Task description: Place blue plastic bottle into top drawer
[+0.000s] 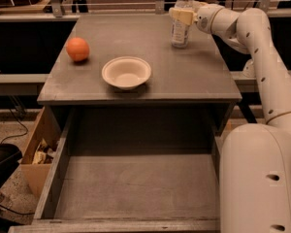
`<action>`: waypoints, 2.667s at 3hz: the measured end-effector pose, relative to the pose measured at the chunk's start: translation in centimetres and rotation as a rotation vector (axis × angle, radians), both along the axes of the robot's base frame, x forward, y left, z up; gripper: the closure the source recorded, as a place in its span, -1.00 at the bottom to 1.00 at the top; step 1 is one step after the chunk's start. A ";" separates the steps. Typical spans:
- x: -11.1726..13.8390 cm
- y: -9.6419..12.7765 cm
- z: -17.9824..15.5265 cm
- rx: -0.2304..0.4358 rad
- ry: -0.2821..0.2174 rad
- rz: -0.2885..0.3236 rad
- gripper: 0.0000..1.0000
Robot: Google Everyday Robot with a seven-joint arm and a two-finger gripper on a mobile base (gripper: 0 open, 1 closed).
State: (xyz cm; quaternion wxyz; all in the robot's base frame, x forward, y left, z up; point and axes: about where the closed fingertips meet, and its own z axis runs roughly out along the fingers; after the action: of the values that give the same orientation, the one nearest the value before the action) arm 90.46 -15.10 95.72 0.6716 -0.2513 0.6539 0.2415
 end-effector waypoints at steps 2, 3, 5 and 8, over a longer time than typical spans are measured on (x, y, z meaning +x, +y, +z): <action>0.1 0.7 -0.2 0.001 0.003 0.008 0.72; 0.2 1.1 -0.3 0.001 0.004 0.012 1.00; -0.4 0.3 2.2 -0.022 -0.015 -0.019 1.00; -10.0 -4.8 12.7 -0.078 -0.181 -0.157 1.00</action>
Offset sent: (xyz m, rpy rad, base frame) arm 0.0006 0.0031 -0.0009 0.0004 0.0011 0.0037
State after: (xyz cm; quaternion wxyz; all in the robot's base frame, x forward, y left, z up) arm 80.50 -19.93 108.46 0.7344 -0.2460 0.6172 0.1390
